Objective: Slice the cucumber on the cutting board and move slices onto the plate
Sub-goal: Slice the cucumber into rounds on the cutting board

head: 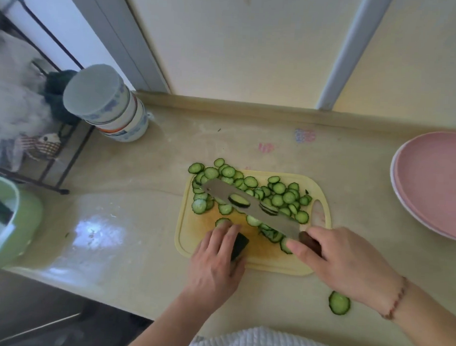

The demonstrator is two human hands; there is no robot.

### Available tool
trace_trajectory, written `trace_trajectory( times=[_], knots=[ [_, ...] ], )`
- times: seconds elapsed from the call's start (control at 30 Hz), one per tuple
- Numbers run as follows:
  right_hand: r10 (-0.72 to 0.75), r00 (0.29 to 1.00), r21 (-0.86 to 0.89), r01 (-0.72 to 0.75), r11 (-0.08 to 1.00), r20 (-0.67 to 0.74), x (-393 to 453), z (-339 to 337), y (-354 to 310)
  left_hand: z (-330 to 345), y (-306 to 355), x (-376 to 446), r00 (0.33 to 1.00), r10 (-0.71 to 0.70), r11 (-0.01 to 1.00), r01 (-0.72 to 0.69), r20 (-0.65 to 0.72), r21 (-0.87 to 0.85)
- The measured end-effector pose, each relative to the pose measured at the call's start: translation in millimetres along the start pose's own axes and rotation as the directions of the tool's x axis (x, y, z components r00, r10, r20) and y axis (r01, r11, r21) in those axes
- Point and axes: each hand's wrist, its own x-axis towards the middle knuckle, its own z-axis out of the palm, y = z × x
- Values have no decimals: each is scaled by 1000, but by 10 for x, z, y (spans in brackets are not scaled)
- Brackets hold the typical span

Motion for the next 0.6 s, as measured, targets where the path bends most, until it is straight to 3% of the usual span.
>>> trace_trajectory(
  times=[0.1, 0.17, 0.23, 0.3, 0.4, 0.5, 0.6],
  knots=[
    [10, 999, -148, -17, 989, -47, -152, 104, 61, -6, -14, -59, 995, -100, 994, 100, -20, -41],
    [3, 994, -217, -26, 976, -108, -228, 204, 152, -12, -9, -126, 984, -128, 984, 110, -127, -138],
    [-5, 986, -273, -40, 961, -164, -257, 266, 232, -72, 43, -149, 948, -43, 979, -24, -315, -204],
    [-48, 982, -333, -16, 943, -184, -213, 316, 288, -192, 157, -34, 908, 195, 947, -273, -371, -169],
    [-98, 978, -452, 4, 892, -185, -76, 318, 216, -316, 308, 360, 836, 532, 833, -545, -137, -95],
    [-144, 968, -507, 19, 862, -207, 53, 315, 119, -228, 242, 731, 828, 556, 831, -551, 76, -78],
    [-172, 964, -499, 49, 865, -205, 131, 314, 39, -180, 44, 934, 812, 567, 823, -551, 143, -136]
  ],
)
